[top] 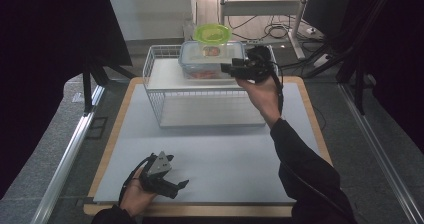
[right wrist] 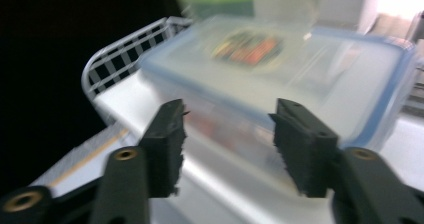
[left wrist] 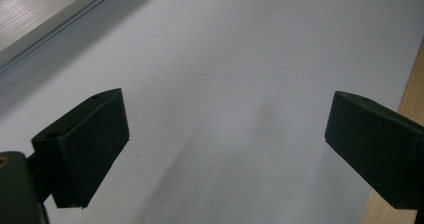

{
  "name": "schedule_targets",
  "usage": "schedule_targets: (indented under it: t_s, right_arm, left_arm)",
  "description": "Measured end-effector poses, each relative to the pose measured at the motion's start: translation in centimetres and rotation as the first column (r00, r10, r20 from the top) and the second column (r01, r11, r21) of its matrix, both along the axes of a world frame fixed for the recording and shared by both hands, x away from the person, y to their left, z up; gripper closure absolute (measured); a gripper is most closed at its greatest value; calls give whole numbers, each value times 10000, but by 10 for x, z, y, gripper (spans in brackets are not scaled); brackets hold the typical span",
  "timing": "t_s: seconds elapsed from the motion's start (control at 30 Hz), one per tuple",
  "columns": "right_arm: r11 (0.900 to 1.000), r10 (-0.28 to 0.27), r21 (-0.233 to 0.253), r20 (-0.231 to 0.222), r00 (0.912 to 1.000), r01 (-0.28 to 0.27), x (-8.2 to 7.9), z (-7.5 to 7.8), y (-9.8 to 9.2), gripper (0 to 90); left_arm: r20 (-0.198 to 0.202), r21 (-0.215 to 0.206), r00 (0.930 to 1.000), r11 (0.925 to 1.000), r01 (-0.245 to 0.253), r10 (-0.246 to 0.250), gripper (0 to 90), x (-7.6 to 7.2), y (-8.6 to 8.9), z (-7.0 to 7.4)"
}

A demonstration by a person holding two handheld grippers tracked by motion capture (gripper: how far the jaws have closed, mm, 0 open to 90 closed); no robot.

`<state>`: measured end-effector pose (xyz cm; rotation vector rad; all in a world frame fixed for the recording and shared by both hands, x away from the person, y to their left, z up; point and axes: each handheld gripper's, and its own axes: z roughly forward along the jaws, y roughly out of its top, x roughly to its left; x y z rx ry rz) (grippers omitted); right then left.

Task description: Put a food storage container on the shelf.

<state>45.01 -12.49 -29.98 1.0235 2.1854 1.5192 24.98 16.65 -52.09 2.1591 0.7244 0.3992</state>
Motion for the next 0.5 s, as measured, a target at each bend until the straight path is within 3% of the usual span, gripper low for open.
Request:
schedule_targets:
  t_s: [0.3, 0.5]
  right_arm:
    - [9906, 985, -1000, 473, 9940, -934, -49, -27, -10, 277]
    - [9787, 1277, -1681, 490, 9906, -1178, -81, -66, -23, 161]
  left_arm:
    - [3, -53, 10000, 10000, 11, -11, 36, 0, 0, 0]
    - [-24, 10, 10000, 10000, 44, -44, 36, 0, 0, 0]
